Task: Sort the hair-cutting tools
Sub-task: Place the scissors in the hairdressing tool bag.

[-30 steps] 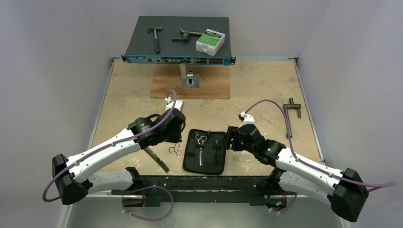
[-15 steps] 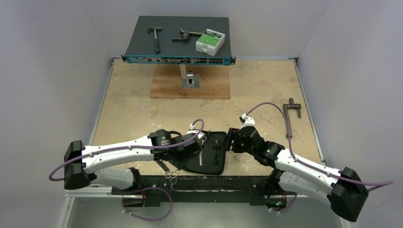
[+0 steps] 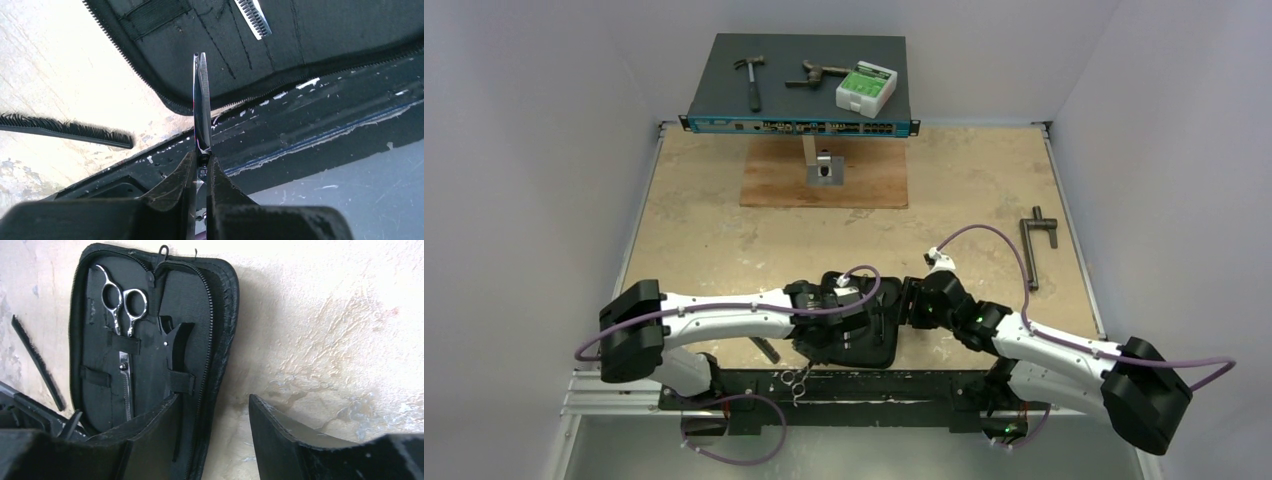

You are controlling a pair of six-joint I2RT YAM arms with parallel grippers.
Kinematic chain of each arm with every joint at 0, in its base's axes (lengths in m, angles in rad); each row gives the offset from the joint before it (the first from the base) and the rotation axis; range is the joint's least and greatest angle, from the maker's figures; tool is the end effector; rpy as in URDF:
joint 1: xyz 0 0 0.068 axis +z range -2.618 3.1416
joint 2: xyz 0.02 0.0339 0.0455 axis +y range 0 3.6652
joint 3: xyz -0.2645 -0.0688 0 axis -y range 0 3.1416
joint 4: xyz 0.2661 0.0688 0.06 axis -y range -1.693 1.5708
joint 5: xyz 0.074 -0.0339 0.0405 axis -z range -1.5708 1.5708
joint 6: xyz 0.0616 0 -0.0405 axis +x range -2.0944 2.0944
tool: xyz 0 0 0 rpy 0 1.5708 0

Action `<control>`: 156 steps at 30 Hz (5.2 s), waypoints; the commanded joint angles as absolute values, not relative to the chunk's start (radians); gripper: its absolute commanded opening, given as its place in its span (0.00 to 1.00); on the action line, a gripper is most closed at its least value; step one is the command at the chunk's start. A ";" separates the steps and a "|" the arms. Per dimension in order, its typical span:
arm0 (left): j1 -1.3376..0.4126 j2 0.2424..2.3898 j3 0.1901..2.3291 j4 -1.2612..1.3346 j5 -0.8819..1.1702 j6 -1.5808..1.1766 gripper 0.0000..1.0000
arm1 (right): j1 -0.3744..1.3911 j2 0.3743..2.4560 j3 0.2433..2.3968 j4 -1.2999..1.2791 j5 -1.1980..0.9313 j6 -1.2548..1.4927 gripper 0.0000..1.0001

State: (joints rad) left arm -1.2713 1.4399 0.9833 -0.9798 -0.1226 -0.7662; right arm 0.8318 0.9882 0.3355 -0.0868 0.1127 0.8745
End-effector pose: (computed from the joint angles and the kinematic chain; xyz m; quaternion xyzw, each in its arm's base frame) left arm 0.0865 -0.2547 0.1783 0.2449 0.9653 -0.0250 0.0872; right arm 0.1548 0.1596 0.1293 0.0422 0.9127 0.2698 0.3039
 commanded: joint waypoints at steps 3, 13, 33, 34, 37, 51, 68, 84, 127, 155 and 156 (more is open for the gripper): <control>-1.276 1.504 0.991 -0.925 -0.133 -0.807 0.00 | 0.833 1.003 0.335 -0.011 0.073 0.902 0.45; -1.276 1.523 0.958 -0.897 -0.160 -0.864 0.00 | 0.833 0.996 0.330 -0.010 0.056 0.903 0.22; -1.221 1.538 0.947 -0.940 -0.189 -0.905 0.00 | 0.833 0.942 0.330 -0.055 0.077 0.907 0.00; -1.220 1.540 0.951 -0.942 -0.186 -0.904 0.00 | 0.833 0.939 0.331 -0.057 0.077 0.906 0.00; -1.221 1.554 0.969 -0.948 -0.174 -0.902 0.00 | 0.832 0.932 0.334 -0.061 0.073 0.905 0.00; -1.215 1.647 1.062 -0.964 -0.123 -0.883 0.00 | 0.833 0.901 0.323 -0.054 0.054 0.903 0.00; -1.119 1.670 1.090 -0.903 -0.223 -1.000 0.00 | 0.832 0.873 0.308 -0.072 0.029 0.884 0.00; -1.031 1.748 1.148 -0.809 -0.233 -0.918 0.00 | 0.832 0.888 0.314 -0.091 0.008 0.851 0.00; -0.802 1.609 0.967 -0.571 -0.127 -0.692 0.32 | 0.832 0.949 0.423 -0.208 0.052 0.781 0.00; -0.792 1.621 0.869 -0.439 -0.058 -0.711 0.03 | 0.833 0.984 0.448 -0.212 0.049 0.760 0.00; -0.792 1.613 0.862 -0.439 -0.062 -0.714 0.00 | 0.833 0.989 0.451 -0.212 0.050 0.757 0.00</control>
